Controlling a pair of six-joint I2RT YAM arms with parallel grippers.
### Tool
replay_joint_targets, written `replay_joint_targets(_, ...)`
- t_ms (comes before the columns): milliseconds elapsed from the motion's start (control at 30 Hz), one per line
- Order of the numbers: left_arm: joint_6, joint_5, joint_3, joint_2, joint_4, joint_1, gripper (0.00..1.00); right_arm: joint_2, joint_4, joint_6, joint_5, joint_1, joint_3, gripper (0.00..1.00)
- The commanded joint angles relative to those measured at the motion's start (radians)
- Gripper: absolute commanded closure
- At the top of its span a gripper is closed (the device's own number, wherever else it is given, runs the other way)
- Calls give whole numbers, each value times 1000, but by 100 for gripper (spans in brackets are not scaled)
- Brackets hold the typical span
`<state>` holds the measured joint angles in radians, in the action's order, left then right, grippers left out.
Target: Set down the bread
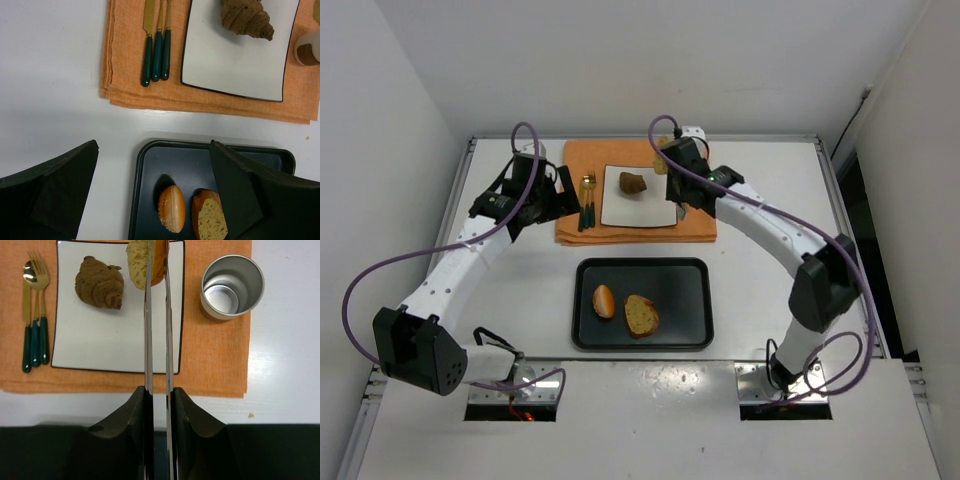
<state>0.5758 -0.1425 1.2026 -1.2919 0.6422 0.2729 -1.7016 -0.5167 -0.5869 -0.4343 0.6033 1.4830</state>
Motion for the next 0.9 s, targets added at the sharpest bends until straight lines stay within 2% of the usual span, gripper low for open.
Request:
replay_joint_targets(0,-7,4,17,32,-9,-14,1,-88,57,16,-26,-26,74,85)
replay_joint_targets(167,-7,14,8,32,1,-14,1,-197,72,7,18,-36,108,84)
replay_joint_targets(267,-7,41,-11,42,1,-14,1,-243,57,18,42,-36,134,79)
replay_joint_targets(333,2,41,-11,42,1,-14,1,-234,46,18,42,-36,123,78)
replay_joint_targets(433,2,41,-11,42,1,-14,1,-184,78,18,42,-36,71,65)
replay_joint_targets(500,2,41,-11,42,1,-14,1,-139,92,18,51,-36,53,62)
replay_joint_targets(633,12,95,-11,42,1,-14,1,-130,80,18,74,-36,63,58)
replay_joint_targets(867,21,94,-11,42,-9,-14,1,-101,69,18,74,-23,74,57)
